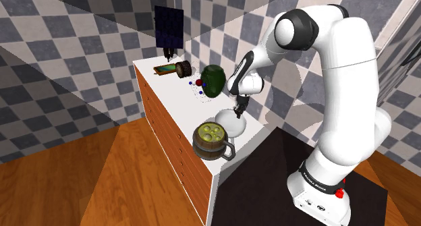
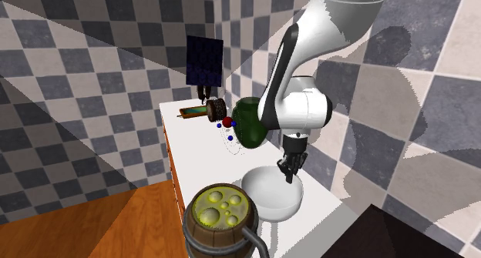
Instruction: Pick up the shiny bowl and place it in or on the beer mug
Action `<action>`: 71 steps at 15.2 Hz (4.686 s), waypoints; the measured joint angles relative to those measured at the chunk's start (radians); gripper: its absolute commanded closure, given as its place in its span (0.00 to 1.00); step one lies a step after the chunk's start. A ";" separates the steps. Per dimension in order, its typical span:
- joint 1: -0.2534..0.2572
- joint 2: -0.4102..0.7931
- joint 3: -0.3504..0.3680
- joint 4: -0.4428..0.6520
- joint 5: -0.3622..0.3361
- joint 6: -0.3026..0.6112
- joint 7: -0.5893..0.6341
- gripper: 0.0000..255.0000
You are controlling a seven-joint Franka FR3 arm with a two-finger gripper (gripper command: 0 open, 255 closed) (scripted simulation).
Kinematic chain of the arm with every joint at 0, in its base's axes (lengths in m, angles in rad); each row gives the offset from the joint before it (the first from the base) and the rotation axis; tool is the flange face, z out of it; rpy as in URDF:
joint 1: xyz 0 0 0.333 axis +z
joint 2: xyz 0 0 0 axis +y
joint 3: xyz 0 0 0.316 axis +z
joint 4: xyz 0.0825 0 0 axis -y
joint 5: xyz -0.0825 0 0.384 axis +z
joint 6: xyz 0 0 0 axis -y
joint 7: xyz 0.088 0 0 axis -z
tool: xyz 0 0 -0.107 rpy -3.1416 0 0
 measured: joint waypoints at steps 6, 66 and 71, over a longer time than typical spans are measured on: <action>0.000 0.000 0.000 0.000 0.000 0.000 0.000 1.00; 0.270 -0.792 0.052 -0.310 -0.279 -0.440 0.560 1.00; 0.274 -0.747 0.052 -0.338 -0.268 -0.368 0.554 1.00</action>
